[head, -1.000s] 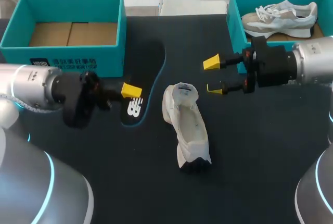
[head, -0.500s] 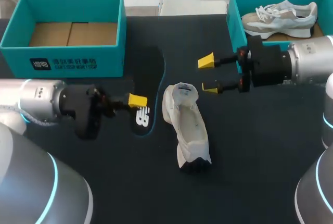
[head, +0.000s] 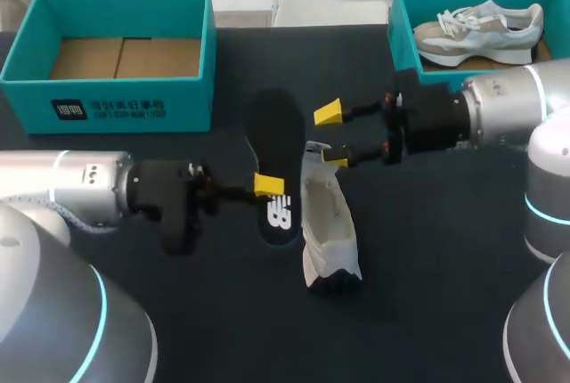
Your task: Take the shoe out of the shoebox, open the shoe tongue, remove and reinsert the insole, then place the shoe into the shoebox
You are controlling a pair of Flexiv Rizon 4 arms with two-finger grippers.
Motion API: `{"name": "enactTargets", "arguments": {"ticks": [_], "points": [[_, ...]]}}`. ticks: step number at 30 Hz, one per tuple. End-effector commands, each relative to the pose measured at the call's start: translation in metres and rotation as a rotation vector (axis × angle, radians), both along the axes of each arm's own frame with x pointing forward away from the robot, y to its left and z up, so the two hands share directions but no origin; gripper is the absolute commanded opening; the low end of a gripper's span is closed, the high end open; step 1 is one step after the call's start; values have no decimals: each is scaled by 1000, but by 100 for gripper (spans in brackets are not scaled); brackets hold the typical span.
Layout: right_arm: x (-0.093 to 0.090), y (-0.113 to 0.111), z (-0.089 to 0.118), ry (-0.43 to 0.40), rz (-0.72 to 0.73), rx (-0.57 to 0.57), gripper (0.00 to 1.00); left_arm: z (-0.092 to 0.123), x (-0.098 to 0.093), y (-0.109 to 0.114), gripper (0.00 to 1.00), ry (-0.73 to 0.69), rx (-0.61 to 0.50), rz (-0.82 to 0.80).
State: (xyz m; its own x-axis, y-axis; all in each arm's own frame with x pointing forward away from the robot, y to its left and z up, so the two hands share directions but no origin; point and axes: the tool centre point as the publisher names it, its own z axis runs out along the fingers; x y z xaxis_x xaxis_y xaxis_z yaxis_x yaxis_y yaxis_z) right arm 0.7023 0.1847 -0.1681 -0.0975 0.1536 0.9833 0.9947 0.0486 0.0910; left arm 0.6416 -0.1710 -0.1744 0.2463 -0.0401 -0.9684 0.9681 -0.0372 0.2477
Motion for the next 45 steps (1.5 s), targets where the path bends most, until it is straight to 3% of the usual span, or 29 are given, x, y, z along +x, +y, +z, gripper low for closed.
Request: {"name": "enactTargets", "arguments": {"ticks": [1, 3, 4, 6, 12, 16, 17, 26, 27, 28, 37, 41, 43, 45], "points": [[7, 14, -6, 2, 14, 7, 76, -3, 5, -20, 0, 2, 7, 5], [9, 17, -7, 0, 22, 11, 62, -5, 6, -26, 0, 1, 19, 6], [9, 18, -7, -1, 25, 13, 61, -5, 6, -30, 0, 6, 15, 7], [11, 20, -7, -1, 29, 15, 49, -6, 6, -35, 0, 5, 20, 3], [12, 21, -9, 9, 38, 24, 38, -7, 4, -40, 0, -9, 35, -9], [11, 22, -9, 16, 42, 32, 17, -11, 5, -40, 0, -7, 40, -9], [11, 22, -9, 16, 43, 32, 0, -11, 5, -39, 0, -7, 41, -9], [12, 20, -10, 33, 50, 28, 0, -10, 4, -35, 0, -7, 37, -10], [12, 20, -11, 34, 49, 27, 0, -9, 4, -34, 53, -9, 37, -7], [12, 18, -12, 37, 46, 27, 0, -7, 4, -29, 100, -10, 37, -5], [12, 5, -27, 84, 22, 24, 0, -1, 19, 16, 100, 18, 72, 92], [12, 5, -32, 93, 20, 24, 0, 12, 24, 17, 100, 31, 148, 136], [12, 7, -33, 102, 22, 20, 0, 21, 28, 9, 100, 68, 275, 117], [12, 8, -36, 105, 23, 20, 0, 30, 29, 4, 100, 56, 292, 129]]}}
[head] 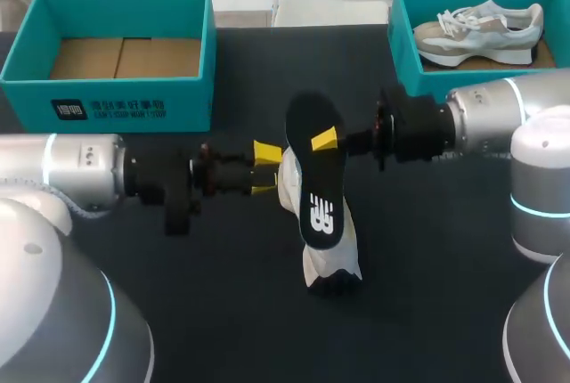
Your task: Take the shoe out of the shoebox, open the shoe tongue, remove and reinsert the insole, then place the shoe into the shoebox
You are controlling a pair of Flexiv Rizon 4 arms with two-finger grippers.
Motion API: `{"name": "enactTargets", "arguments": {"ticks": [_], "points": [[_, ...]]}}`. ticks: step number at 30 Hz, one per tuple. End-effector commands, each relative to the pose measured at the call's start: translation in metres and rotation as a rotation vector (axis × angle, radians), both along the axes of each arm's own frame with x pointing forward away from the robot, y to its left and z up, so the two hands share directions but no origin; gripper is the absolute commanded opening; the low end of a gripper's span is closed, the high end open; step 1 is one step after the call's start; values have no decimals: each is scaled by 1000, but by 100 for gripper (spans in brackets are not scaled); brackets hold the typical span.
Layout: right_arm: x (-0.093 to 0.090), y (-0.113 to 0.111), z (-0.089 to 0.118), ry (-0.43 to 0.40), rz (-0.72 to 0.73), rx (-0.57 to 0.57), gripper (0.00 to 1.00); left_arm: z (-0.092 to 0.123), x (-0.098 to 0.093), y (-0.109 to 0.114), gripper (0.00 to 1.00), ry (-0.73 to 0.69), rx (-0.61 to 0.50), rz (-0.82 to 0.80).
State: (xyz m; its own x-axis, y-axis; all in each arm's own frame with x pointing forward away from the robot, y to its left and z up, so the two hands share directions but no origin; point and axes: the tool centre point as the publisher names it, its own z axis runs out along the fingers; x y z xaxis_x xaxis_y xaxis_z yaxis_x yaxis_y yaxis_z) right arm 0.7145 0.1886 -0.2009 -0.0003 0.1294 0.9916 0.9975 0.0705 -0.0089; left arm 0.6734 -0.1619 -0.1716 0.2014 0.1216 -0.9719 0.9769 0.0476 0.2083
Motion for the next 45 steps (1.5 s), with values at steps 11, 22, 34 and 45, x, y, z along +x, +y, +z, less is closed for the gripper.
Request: {"name": "enactTargets", "arguments": {"ticks": [11, 22, 34, 45], "points": [[2, 7, -11, 18, 6, 7, 0, 27, -3, -5, 100, 23, 152, 8], [3, 8, -12, 28, 7, 3, 0, 40, 4, -13, 100, 190, 357, 24], [-1, 9, -14, 36, -2, 3, 0, 32, 16, -36, 100, 307, 974, 115], [-2, 14, -16, 36, 4, 4, 0, 18, 27, -35, 100, 391, 1376, 294]]}}
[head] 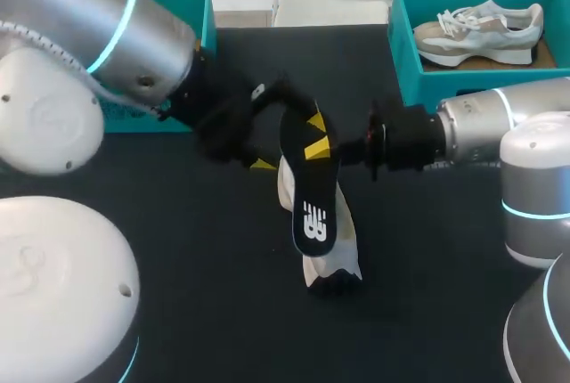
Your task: Take the shoe out of the shoebox, open the shoe tongue, remove and reinsert the insole, then place the shoe into the shoebox
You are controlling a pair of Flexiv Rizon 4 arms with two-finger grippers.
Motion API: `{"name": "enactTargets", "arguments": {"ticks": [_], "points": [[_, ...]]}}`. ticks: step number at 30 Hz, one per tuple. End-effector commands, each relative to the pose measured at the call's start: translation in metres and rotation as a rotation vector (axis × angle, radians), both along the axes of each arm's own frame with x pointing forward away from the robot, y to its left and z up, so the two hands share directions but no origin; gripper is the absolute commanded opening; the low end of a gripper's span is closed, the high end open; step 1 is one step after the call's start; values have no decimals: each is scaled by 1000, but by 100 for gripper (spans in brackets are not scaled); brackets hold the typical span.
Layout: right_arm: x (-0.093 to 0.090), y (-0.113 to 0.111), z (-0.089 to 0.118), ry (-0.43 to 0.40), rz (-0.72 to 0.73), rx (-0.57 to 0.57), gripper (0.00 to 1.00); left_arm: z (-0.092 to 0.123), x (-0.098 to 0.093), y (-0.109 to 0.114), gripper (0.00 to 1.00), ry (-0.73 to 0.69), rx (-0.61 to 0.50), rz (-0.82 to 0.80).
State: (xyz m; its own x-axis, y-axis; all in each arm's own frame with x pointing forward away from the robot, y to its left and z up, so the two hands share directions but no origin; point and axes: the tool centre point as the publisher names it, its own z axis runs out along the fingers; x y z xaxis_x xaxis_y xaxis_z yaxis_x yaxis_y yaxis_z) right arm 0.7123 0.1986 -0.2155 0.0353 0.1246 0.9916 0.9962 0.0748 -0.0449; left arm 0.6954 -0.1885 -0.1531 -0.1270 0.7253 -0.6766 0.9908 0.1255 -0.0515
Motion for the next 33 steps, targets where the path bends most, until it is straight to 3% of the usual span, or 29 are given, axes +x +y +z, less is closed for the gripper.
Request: {"name": "enactTargets", "arguments": {"ticks": [1, 11, 25, 29, 33], "points": [[1, 4, -2, 0, 0, 0, 0, -1, 5, -9, 100, 96, 713, 84], [0, 6, -1, -4, 8, 0, 0, 2, 7, -11, 100, 95, 881, 130], [3, 5, 0, 7, 31, -3, 0, 2, 7, -11, 100, 95, 881, 130], [3, 4, 0, 7, 35, -5, 0, 3, 5, -11, 100, 81, 933, 161], [3, 3, 0, 8, 38, -6, 0, 2, 3, -12, 100, 73, 899, 135]]}}
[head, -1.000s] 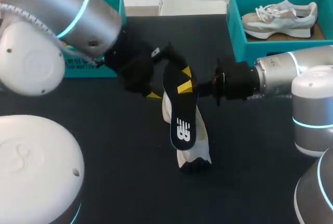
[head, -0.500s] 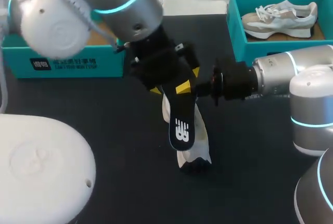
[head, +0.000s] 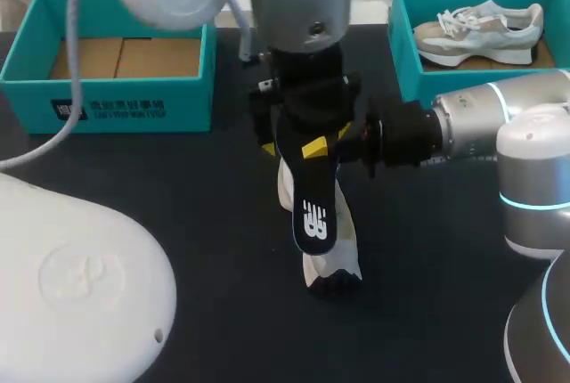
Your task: Take the shoe out of the shoebox, open the shoe tongue, remove and reinsert the insole, then place the shoe into the shoebox
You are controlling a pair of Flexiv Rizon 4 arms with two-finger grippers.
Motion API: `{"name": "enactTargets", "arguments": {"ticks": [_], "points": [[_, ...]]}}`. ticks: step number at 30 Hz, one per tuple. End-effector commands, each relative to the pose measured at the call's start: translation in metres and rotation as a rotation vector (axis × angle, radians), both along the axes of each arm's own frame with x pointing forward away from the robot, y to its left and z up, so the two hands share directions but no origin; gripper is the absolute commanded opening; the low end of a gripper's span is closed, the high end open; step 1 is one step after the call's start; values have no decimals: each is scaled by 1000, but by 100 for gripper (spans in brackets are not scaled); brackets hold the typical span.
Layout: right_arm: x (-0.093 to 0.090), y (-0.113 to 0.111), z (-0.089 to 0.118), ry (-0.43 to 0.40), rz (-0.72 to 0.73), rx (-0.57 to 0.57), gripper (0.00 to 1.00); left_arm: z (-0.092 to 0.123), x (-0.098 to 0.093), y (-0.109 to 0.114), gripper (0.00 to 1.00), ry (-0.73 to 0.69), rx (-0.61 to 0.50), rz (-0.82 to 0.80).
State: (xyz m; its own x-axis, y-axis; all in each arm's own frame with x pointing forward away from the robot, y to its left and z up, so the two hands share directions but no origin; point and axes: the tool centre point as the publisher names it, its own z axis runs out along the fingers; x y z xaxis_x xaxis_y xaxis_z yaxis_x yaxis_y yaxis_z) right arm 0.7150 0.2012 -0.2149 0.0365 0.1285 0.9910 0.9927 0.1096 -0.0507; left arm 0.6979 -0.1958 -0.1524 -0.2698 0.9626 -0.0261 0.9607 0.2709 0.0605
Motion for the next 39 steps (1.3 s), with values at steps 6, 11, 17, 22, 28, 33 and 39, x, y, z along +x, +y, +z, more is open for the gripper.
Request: {"name": "enactTargets", "arguments": {"ticks": [6, 11, 17, 22, 28, 33, 39], "points": [[0, 0, -1, 4, 9, -2, 0, 1, -1, -8, 100, 55, 108, -49], [-1, 0, -2, 2, 6, 1, 0, 1, -3, -11, 100, 50, 98, -59], [-2, 0, -2, -2, 2, 1, 0, 1, -4, -11, 100, 54, 73, -74], [-3, 0, -3, 0, -2, 2, 0, 0, -3, -7, 100, 49, -12, -91], [-3, 0, -3, 5, -6, -2, 0, -2, 0, 9, 100, 35, -397, -159], [-2, -3, -2, 11, -11, -9, 0, 5, -5, 18, 100, 2, -567, -207], [0, -7, -2, 20, -16, -16, 0, 18, -13, 26, 100, 2, -705, -231]]}}
